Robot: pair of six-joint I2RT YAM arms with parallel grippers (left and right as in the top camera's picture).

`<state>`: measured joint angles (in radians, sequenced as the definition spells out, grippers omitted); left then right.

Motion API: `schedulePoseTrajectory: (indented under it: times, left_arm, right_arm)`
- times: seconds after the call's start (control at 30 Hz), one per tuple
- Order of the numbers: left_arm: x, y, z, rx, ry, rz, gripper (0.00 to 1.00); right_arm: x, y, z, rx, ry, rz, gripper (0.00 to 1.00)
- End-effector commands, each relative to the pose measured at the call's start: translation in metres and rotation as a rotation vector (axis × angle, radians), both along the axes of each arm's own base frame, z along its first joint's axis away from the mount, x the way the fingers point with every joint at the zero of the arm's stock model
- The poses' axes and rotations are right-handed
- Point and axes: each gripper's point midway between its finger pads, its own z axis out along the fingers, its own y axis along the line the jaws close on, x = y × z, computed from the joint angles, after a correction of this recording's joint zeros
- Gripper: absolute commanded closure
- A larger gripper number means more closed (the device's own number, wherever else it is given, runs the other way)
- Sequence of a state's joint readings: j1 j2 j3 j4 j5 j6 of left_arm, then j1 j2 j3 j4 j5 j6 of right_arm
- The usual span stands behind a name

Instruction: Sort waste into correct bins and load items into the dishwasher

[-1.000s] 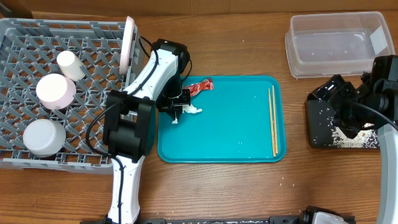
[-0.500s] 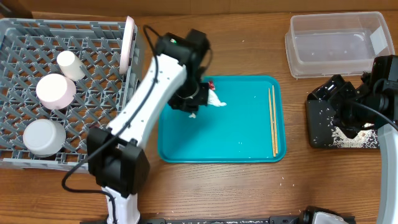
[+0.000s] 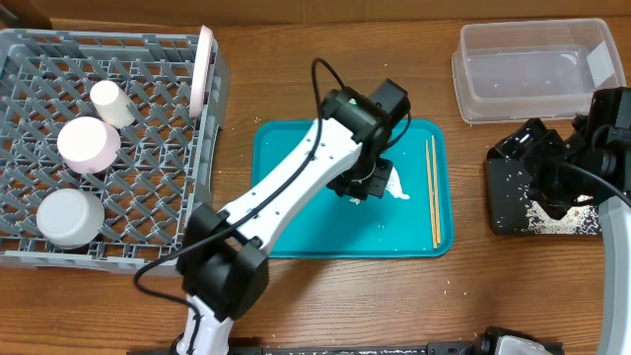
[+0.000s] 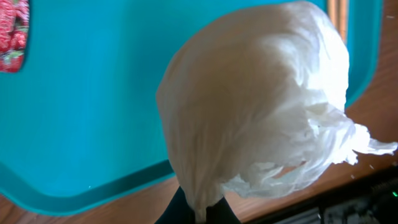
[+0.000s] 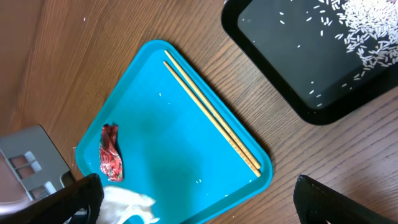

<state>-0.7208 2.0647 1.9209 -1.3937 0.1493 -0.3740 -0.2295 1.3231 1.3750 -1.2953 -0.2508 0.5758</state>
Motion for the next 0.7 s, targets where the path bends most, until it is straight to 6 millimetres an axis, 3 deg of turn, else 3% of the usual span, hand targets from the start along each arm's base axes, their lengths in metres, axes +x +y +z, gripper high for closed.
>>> schedulePoseTrajectory:
  times: [0.0,0.03,0.07,0.1,0.27,0.43,0.53,0.6,0.67]
  left_arm:
    - [0.004,-0.001,-0.029,0.059,0.041,0.042,0.83]
    - [0.002,-0.003,-0.036,0.06,0.066,0.045,0.55]
    - [-0.001,-0.005,-0.041,0.057,0.088,0.044,0.09]
    - [-0.004,-0.009,-0.046,0.048,0.114,0.039,0.0]
    - [-0.008,-0.019,-0.048,-0.013,0.164,0.015,0.0]
    - [-0.001,-0.024,-0.018,-0.088,0.138,0.028,0.0]
    - [0.009,-0.02,0.017,-0.132,0.072,0.039,0.0]
    - [0.017,-0.009,0.061,-0.176,-0.022,0.057,0.0]
    - [0.022,0.008,0.093,-0.179,-0.112,0.08,0.0]
  right_arm:
    - [0.002,-0.003,0.005,-0.01,-0.017,-0.007,0.0]
    - [0.002,-0.003,0.005,-0.01,-0.017,-0.007,0.0]
    - [0.002,-0.003,0.005,-0.011,-0.018,-0.007,0.0]
    - [0.002,-0.003,0.005,-0.01,-0.017,-0.007,0.0]
    - [0.002,-0.003,0.005,-0.01,-0.017,-0.007,0.0]
    - [0.002,-0.003,0.005,-0.01,-0.017,-0.007,0.0]
    - [0.002,-0.003,0.005,-0.01,-0.017,-0.007,0.0]
    - [0.002,-0.003,0.005,-0.01,-0.017,-0.007,0.0]
    - [0.002,-0.003,0.005,-0.01,-0.017,-0.007,0.0]
